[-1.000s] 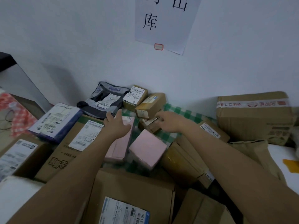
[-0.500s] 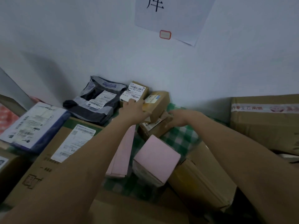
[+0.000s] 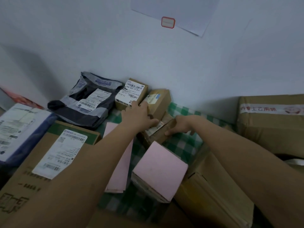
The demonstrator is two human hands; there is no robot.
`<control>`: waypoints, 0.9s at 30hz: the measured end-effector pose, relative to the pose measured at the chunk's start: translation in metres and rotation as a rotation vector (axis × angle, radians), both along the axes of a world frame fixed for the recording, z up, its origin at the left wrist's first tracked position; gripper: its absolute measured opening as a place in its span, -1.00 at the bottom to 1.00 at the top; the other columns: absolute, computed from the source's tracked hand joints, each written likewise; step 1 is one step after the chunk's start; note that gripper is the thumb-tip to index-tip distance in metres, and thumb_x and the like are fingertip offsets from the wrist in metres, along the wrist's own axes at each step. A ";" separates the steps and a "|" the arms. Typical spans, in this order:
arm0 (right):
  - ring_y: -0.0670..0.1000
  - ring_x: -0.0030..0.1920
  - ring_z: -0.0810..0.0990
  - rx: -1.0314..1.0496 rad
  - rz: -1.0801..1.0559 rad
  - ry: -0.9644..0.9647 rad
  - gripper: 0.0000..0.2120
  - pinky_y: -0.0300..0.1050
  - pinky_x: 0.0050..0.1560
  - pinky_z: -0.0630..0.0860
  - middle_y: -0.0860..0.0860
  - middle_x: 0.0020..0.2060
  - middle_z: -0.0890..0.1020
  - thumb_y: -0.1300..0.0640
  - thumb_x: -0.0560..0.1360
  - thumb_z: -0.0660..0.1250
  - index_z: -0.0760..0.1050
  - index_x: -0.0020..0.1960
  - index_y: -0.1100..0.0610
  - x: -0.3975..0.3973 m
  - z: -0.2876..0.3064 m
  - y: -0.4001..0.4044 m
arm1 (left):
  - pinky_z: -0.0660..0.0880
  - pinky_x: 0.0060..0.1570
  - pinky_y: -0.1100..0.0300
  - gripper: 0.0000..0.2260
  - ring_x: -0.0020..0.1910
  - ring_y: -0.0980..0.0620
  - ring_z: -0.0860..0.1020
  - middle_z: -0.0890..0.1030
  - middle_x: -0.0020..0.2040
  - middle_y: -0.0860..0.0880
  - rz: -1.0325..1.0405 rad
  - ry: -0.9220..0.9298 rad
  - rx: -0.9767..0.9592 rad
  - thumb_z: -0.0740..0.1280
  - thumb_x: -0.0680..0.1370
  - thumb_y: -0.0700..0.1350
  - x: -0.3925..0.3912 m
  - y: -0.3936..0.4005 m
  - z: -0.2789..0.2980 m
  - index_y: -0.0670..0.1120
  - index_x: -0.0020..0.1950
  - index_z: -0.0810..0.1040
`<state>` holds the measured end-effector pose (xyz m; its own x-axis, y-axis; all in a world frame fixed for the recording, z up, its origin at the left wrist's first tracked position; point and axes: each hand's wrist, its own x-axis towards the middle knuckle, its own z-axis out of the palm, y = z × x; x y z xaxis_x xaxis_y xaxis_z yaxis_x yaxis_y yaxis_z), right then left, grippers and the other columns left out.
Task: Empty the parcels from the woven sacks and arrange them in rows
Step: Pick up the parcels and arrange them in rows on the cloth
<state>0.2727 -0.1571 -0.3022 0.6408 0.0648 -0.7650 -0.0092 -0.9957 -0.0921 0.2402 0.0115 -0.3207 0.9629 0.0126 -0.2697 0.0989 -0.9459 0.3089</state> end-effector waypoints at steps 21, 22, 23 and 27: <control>0.17 0.35 0.35 -0.282 0.652 -0.312 0.03 0.11 0.30 0.43 0.12 0.38 0.31 0.01 0.26 0.60 0.04 0.52 0.10 0.000 -0.007 -0.005 | 0.34 0.15 0.01 -0.31 0.20 -0.17 0.33 0.30 0.25 -0.17 0.006 -0.193 0.104 0.31 0.39 0.36 -0.010 -0.004 0.000 -0.06 0.33 0.28; 0.17 0.33 0.35 -0.311 0.675 -0.327 0.00 0.11 0.27 0.45 0.13 0.36 0.32 0.03 0.26 0.60 0.06 0.50 0.11 0.002 -0.006 -0.008 | 0.34 0.15 0.02 -0.30 0.20 -0.16 0.33 0.30 0.25 -0.16 0.005 -0.200 0.116 0.31 0.38 0.37 -0.010 -0.005 0.000 -0.07 0.32 0.28; 0.17 0.32 0.36 -0.339 0.701 -0.341 -0.02 0.11 0.24 0.47 0.13 0.34 0.33 0.03 0.26 0.59 0.08 0.48 0.10 0.005 -0.004 -0.011 | 0.34 0.15 0.02 -0.29 0.20 -0.16 0.33 0.30 0.25 -0.16 0.000 -0.202 0.134 0.32 0.38 0.37 -0.009 -0.006 0.000 -0.07 0.32 0.28; 0.17 0.32 0.32 -0.394 0.779 -0.349 -0.21 0.10 0.20 0.47 0.15 0.31 0.32 0.00 0.36 0.51 0.18 0.47 -0.04 0.011 -0.002 -0.021 | 0.34 0.17 0.01 -0.27 0.21 -0.16 0.32 0.28 0.24 -0.16 -0.009 -0.130 0.180 0.36 0.36 0.37 -0.007 -0.008 -0.004 -0.07 0.31 0.27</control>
<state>0.2837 -0.1779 -0.3043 0.7230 0.3490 -0.5962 0.6374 -0.6697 0.3810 0.2332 0.0033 -0.3250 0.9897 0.0403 -0.1376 0.0604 -0.9877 0.1445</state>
